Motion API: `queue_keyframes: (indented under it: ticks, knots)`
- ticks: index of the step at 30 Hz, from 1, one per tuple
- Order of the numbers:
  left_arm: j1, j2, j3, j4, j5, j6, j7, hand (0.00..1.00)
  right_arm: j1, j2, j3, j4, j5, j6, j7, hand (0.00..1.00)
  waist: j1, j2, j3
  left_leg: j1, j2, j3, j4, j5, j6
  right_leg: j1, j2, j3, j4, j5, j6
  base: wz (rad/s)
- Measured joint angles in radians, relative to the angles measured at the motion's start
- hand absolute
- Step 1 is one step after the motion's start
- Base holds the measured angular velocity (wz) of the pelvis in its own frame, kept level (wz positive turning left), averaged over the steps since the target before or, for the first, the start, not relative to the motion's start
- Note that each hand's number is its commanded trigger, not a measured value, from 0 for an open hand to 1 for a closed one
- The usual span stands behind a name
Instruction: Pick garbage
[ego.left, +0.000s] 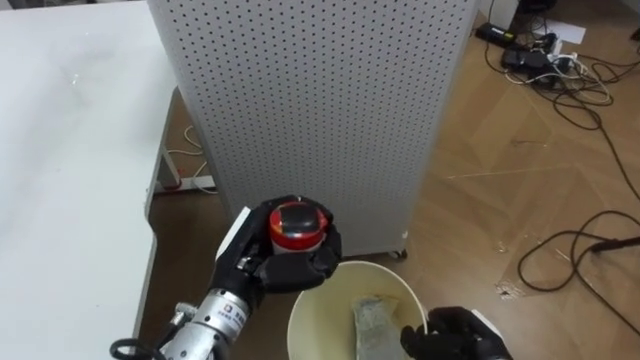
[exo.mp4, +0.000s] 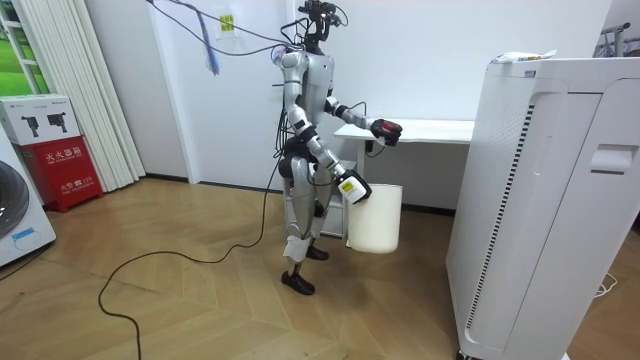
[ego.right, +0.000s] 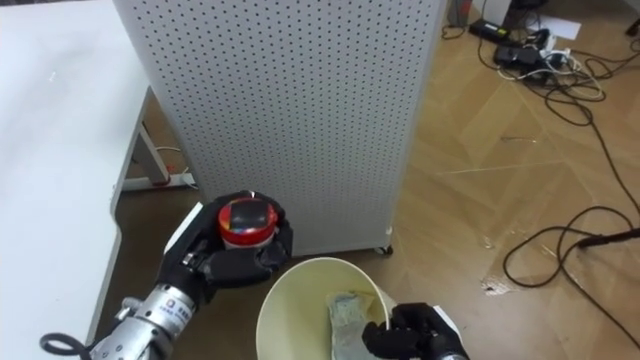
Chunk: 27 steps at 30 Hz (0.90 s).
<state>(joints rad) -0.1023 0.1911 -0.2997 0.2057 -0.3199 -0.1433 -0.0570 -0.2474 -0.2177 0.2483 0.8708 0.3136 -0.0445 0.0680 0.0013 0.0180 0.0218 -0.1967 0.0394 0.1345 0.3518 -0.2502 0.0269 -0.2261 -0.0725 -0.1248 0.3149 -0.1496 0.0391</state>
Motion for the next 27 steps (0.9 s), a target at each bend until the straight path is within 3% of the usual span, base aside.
queue_keyframes:
  ticks: [1,7,11,20,27]
  knots:
    - [0.002,0.000,0.000,0.000,-0.003,0.005,-0.002,0.00,0.000,0.000,0.000,-0.002,0.001,0.000,0.000,1.00,0.000,0.000,0.0000,0.000,0.000,0.000,0.000,0.000,0.000,0.000,0.000,0.000,-0.001,0.000,0.000,0.00]
    - [0.010,0.000,-0.002,0.000,-0.035,0.014,-0.034,0.00,0.005,0.000,0.005,-0.001,0.039,0.000,0.001,1.00,0.003,-0.002,0.0012,0.003,0.000,-0.002,-0.009,0.000,0.000,0.005,0.000,-0.005,-0.009,0.000,0.000,0.01]
    - [0.017,-0.001,-0.027,0.000,-0.038,0.015,-0.079,0.00,0.014,0.001,0.006,0.000,0.038,0.000,0.002,1.00,0.003,-0.003,0.0067,0.014,0.000,-0.002,-0.018,0.000,0.000,0.013,0.000,-0.013,-0.010,0.000,0.000,0.00]
    - [0.018,0.007,-0.097,0.000,-0.059,0.022,-0.174,0.00,0.019,0.002,0.014,0.023,0.027,0.004,-0.005,1.00,0.000,-0.006,0.0089,0.014,-0.001,-0.001,-0.025,0.000,-0.001,0.015,-0.001,-0.018,-0.021,0.000,0.000,0.00]
    - [0.018,0.001,-0.105,0.000,-0.067,0.034,-0.225,0.00,0.020,-0.008,0.008,0.021,0.027,0.007,0.000,1.00,-0.031,-0.008,0.0096,0.015,0.000,0.002,-0.026,0.000,-0.001,0.014,0.001,-0.013,-0.024,0.000,0.000,0.00]
